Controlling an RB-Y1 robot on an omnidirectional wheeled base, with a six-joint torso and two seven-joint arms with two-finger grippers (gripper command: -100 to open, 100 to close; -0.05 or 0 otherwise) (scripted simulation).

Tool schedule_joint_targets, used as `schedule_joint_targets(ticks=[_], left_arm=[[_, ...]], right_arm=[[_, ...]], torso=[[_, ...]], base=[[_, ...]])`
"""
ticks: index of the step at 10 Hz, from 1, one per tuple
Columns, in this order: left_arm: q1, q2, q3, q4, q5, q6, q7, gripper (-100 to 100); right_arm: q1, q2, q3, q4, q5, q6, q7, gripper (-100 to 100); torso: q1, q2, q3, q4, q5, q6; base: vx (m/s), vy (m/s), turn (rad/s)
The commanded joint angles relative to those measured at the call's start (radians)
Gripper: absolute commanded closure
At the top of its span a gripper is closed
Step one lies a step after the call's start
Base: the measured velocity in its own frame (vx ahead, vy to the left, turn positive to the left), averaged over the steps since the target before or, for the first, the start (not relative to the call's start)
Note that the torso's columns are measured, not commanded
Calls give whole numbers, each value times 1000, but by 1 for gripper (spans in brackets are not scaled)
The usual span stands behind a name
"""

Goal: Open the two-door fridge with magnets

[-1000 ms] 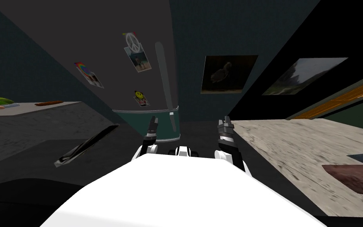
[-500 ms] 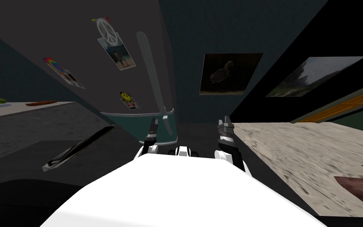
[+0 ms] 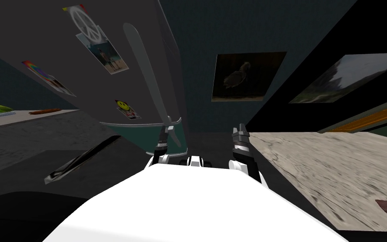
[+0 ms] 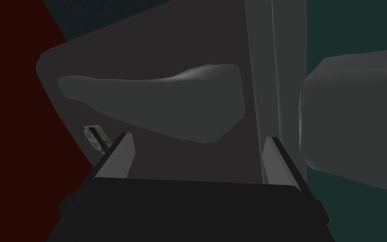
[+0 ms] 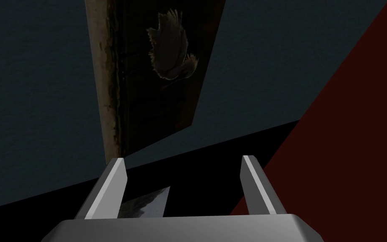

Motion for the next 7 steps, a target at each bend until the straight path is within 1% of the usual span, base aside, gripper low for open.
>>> schedule_joint_targets(ticks=[1, 3, 4, 5, 7], left_arm=[[-6, 9, 8, -46, 4, 54, 4, -100], [-7, 13, 12, -72, 6, 81, 6, -100], [-7, 12, 10, -60, 5, 68, 5, -100], [-4, 6, 6, -28, 3, 35, 3, 100], [-2, 0, 1, 6, 0, -2, 0, 100]], right_arm=[[0, 0, 0, 0, 0, 0, 0, 0], [0, 0, 0, 0, 0, 0, 0, 0], [0, 0, 0, 0, 0, 0, 0, 0], [0, 0, 0, 0, 0, 0, 0, 0], [0, 0, 0, 0, 0, 0, 0, 0]], torso=[[-1, -1, -1, 0, -1, -1], [-3, 0, 0, 0, -1, -1], [-3, 1, 0, 0, -1, -1], [-2, 0, 0, 0, -1, 0], [-2, 2, 1, 1, -1, -1]], base=[[42, -6, 1], [38, -8, 2], [12, -5, 11], [-37, 8, -8], [-53, 16, -6]])
